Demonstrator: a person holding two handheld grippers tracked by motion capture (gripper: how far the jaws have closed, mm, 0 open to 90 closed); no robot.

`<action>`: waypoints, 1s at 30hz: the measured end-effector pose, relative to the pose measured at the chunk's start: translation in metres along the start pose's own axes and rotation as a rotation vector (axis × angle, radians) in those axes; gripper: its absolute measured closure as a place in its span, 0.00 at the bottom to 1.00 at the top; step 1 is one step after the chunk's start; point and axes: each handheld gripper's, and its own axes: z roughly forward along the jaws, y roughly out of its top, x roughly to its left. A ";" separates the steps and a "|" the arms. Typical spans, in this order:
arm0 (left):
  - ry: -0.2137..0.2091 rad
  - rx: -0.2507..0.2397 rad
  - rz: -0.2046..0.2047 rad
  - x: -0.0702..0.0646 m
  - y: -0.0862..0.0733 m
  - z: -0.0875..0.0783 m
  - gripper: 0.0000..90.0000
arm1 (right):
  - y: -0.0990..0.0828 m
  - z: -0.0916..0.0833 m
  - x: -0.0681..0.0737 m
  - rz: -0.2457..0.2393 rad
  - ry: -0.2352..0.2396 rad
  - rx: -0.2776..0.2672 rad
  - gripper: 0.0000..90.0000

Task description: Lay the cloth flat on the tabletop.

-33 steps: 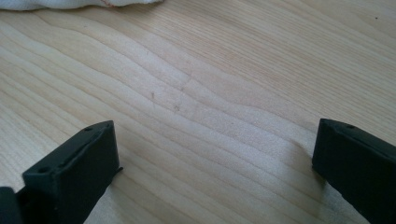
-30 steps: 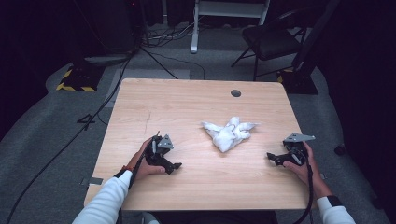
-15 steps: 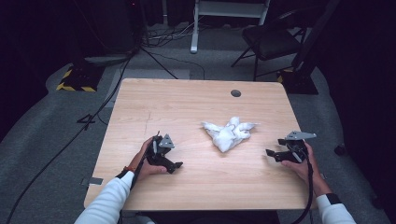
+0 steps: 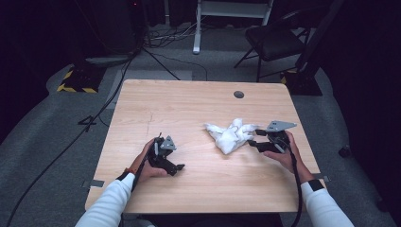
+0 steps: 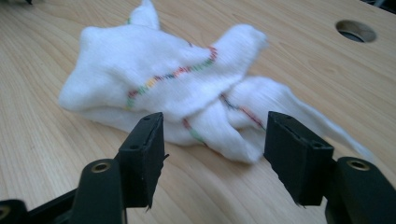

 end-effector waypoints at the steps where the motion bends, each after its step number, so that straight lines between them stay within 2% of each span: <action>1: 0.001 0.000 -0.001 0.000 0.000 0.000 0.00 | 0.003 0.004 0.001 -0.006 0.007 0.006 0.43; 4: 0.002 0.000 -0.002 0.000 0.000 0.000 0.00 | 0.005 0.018 0.002 -0.017 0.018 0.034 0.41; 7: 0.002 -0.001 -0.002 0.000 0.000 0.000 0.00 | 0.002 0.023 0.001 -0.017 0.017 0.057 0.39; 15: 0.003 0.010 -0.003 0.000 0.001 0.000 0.00 | -0.005 0.032 -0.015 0.044 0.014 0.052 0.33; 18: 0.003 0.011 -0.002 0.000 0.001 0.000 0.00 | -0.006 0.037 -0.017 0.057 0.026 0.061 0.34; 21: 0.002 0.012 -0.003 0.000 0.001 0.000 0.00 | -0.005 0.041 -0.016 0.045 0.034 0.067 0.42; 27: -0.002 0.018 0.002 0.002 0.003 0.000 0.00 | -0.005 0.047 -0.016 0.035 0.043 0.077 0.46; 30: 0.003 0.003 -0.010 0.004 0.004 -0.001 0.06 | -0.004 0.049 -0.016 0.033 0.041 0.071 0.48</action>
